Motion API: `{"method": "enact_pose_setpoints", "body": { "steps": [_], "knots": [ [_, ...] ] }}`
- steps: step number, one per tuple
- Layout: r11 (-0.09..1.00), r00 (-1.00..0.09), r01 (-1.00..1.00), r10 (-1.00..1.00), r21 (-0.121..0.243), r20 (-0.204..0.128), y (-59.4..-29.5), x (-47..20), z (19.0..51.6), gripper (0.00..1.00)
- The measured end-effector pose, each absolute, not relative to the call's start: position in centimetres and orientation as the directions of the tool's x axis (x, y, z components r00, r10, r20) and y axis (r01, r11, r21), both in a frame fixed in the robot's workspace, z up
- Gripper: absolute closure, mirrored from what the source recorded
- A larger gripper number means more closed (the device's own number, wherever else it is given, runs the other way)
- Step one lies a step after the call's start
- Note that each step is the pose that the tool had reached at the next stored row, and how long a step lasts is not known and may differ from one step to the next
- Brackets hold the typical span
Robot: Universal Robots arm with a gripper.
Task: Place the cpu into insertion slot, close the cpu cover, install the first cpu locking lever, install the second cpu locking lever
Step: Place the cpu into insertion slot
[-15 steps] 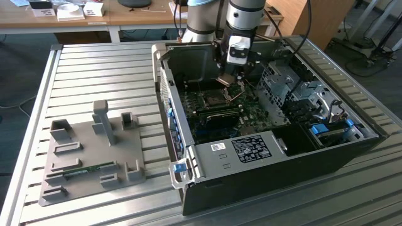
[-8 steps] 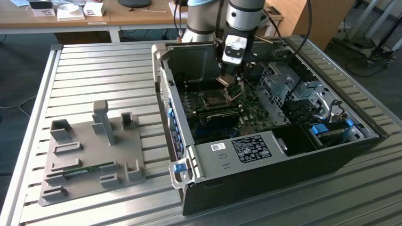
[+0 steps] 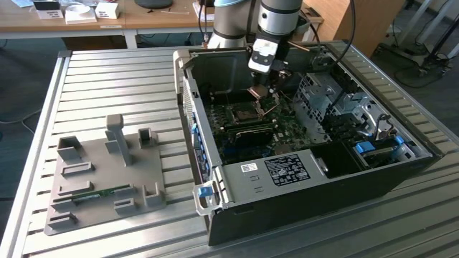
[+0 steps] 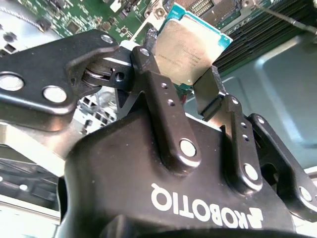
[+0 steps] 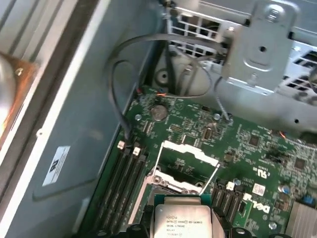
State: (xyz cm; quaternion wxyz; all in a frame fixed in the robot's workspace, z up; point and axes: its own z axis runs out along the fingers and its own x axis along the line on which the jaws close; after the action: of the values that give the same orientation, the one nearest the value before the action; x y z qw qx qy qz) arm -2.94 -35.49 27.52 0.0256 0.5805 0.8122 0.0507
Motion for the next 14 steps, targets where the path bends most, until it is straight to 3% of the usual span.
{"method": "enact_pose_setpoints", "body": {
  "steps": [9,14],
  "knots": [
    [0.165,-0.168,0.980,0.986,0.112,0.017,-35.49,-2.94,27.43,0.46],
    [0.150,-0.153,0.982,0.988,0.112,0.017,-35.49,-2.94,27.43,0.46]
  ]
}}
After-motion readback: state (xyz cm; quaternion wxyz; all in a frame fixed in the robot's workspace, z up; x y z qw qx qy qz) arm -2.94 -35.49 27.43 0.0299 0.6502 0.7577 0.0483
